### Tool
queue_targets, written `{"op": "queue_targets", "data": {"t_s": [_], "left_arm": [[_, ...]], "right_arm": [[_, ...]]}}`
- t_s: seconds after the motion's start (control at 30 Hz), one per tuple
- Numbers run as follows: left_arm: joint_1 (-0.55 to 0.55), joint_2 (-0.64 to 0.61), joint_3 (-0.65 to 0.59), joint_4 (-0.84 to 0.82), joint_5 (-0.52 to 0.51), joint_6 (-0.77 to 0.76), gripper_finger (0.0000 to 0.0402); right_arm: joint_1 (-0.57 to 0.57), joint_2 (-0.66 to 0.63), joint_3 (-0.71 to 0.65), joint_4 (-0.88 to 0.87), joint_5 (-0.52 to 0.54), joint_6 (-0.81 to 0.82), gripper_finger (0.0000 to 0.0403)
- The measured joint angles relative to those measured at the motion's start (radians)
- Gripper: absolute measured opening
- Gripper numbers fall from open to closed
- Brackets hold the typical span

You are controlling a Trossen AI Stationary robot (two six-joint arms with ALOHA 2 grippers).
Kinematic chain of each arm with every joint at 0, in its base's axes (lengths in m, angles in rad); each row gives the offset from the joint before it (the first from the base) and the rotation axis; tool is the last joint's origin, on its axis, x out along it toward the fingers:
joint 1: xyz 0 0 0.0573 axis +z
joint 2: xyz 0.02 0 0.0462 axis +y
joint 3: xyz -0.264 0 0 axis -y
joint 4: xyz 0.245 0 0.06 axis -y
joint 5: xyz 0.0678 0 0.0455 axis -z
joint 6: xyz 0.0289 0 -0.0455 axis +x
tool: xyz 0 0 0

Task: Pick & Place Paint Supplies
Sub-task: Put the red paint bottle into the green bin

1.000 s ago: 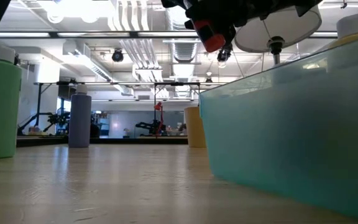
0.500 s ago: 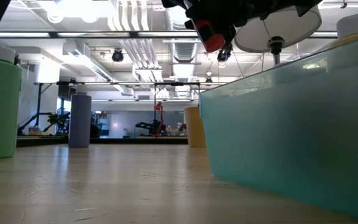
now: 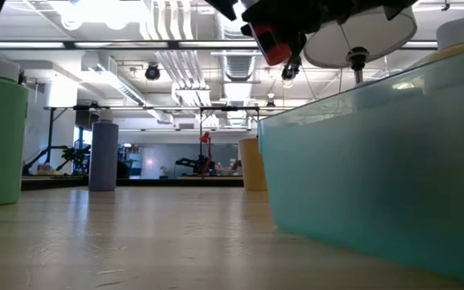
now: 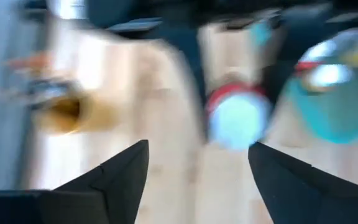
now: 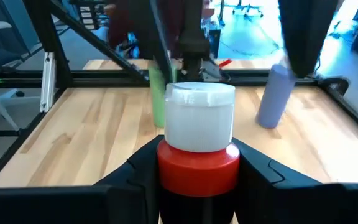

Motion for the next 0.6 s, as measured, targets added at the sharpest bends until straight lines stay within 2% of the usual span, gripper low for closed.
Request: {"op": "queue_targets", "data": {"t_s": [0.13, 0.27, 0.43, 0.6], "left_arm": [[-0.033, -0.072, -0.069, 0.014, -0.182, -0.041, 0.0280], [-0.070, -0.173, -0.230, 0.143, -0.242, -0.063, 0.0280], [-0.101, -0.330, -0.571, 0.500, -0.250, -0.063, 0.0278], [-0.111, -0.474, -0.965, 0.989, -0.246, -0.033, 0.0278]], "right_arm": [[0.000, -0.030, -0.002, -0.022, -0.006, -0.011, 0.0133], [0.002, -0.073, -0.022, -0.031, -0.009, -0.011, 0.0137], [0.010, -0.121, -0.048, -0.015, -0.008, -0.019, 0.0132], [0.036, -0.155, -0.085, 0.061, -0.012, -0.061, 0.0136]]}}
